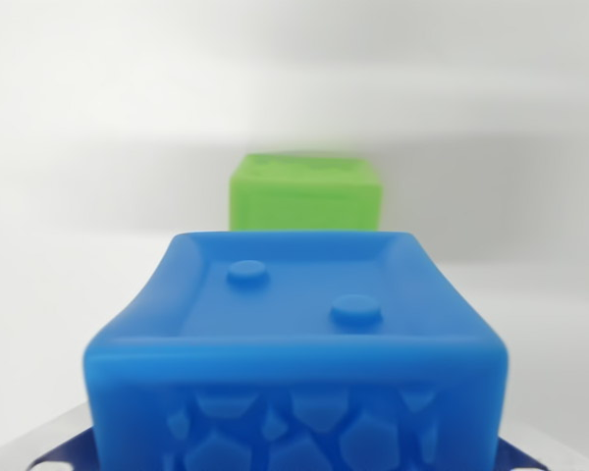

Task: Stack cube

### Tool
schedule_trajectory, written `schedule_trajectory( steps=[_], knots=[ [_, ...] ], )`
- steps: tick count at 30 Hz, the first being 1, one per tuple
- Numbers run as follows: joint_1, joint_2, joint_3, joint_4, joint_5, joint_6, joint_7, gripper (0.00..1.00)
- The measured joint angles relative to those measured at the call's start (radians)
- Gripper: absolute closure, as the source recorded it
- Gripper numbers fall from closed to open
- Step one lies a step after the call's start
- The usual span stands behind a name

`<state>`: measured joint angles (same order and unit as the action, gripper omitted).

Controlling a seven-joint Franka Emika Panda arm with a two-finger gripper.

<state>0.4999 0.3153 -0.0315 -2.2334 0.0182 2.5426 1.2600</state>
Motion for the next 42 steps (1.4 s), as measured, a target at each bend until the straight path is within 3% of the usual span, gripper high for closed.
schedule_trajectory(
  steps=[14,32,33,42],
  knots=[
    [0.0,0.084,0.0,0.004,0.002,0.079,0.0,1.0],
    [-0.001,0.134,0.001,0.011,0.004,0.125,-0.001,1.0],
    [-0.001,0.134,0.002,0.011,0.004,0.125,-0.001,0.0],
    [-0.001,0.134,0.002,0.011,0.004,0.126,-0.001,0.0]
  ],
)
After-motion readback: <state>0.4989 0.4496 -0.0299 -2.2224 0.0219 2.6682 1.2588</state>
